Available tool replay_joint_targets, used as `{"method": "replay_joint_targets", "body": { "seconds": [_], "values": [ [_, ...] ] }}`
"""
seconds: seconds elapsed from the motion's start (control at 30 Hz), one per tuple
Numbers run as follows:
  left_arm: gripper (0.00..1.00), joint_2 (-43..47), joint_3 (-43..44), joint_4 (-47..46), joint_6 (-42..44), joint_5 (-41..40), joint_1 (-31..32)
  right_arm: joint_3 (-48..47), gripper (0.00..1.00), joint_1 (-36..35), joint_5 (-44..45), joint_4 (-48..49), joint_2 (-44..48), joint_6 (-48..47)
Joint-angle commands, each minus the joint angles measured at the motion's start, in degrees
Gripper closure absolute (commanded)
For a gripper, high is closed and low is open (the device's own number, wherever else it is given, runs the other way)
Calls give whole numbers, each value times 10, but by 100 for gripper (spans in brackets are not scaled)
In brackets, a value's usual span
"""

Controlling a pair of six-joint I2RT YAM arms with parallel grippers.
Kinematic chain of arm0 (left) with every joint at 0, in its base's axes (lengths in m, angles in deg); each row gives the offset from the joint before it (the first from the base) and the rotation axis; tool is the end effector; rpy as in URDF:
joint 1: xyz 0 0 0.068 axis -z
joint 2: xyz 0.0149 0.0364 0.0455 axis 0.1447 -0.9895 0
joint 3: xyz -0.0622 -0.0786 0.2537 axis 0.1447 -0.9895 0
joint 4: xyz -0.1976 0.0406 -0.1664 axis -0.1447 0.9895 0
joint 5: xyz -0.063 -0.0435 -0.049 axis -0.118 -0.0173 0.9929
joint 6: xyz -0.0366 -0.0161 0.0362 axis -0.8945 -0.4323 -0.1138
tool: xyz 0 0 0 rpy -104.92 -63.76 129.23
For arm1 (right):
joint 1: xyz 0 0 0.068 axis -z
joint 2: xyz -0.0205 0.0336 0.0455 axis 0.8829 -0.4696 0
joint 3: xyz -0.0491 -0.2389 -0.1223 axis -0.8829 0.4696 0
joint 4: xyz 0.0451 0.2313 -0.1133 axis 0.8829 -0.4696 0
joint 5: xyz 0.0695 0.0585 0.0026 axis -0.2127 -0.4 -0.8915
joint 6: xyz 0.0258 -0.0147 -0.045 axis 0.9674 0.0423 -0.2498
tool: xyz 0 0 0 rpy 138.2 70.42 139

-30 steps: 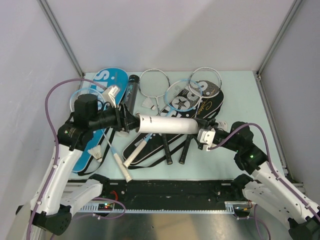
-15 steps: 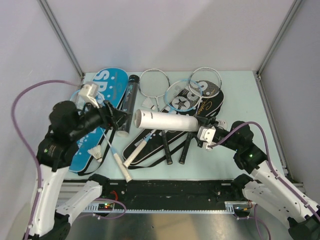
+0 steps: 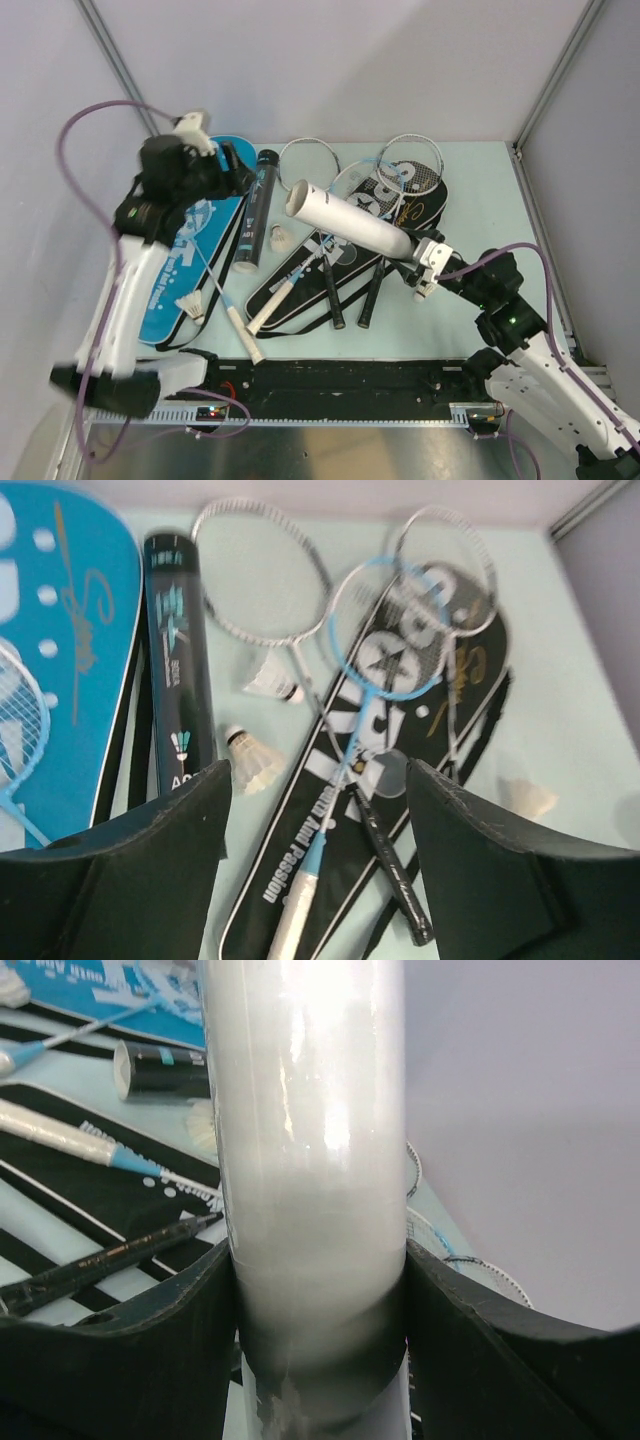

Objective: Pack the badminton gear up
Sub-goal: Pick up the shuttlecock at the center of the board.

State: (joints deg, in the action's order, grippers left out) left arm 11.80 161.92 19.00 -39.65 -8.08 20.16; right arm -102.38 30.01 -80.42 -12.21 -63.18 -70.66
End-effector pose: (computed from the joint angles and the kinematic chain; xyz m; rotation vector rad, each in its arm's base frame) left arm 0.2013 -0.0482 0.4570 0.0385 1.9172 -0.4853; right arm 0.1265 0.0959 0.3219 -1.1178 1.1132 0.2944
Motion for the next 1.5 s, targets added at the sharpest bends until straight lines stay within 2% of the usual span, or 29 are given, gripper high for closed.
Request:
{"method": "replay_joint_targets", "body": {
  "seconds": [0.0, 0.1, 0.2, 0.43, 0.57, 1.03, 1.13, 1.3, 1.47],
  "values": [
    [26, -144, 37, -26, 12, 35, -17, -15, 61, -6, 23, 69, 30, 57],
    [28, -261, 99, -32, 16, 93, -18, -19, 61, -6, 49, 78, 36, 65],
    [31, -380, 168, -33, 19, 110, -18, -21, 62, -6, 54, 80, 41, 57],
    [35, -569, 278, -34, 20, 150, -17, -29, 62, -7, 40, 78, 45, 55],
    [37, -624, 292, -33, 19, 159, -16, -29, 62, -6, 44, 82, 50, 51],
    [39, -721, 312, -33, 31, 176, -16, -29, 62, -15, 50, 63, 53, 31],
    [47, -733, 319, -33, 32, 199, -16, -29, 62, -17, 51, 57, 52, 26],
    [70, -715, 303, -33, 23, 215, -13, -29, 62, -19, 53, 56, 44, 23],
    [91, -657, 271, -33, 12, 220, -9, -29, 62, -19, 45, 59, 30, 34]
  ]
}}
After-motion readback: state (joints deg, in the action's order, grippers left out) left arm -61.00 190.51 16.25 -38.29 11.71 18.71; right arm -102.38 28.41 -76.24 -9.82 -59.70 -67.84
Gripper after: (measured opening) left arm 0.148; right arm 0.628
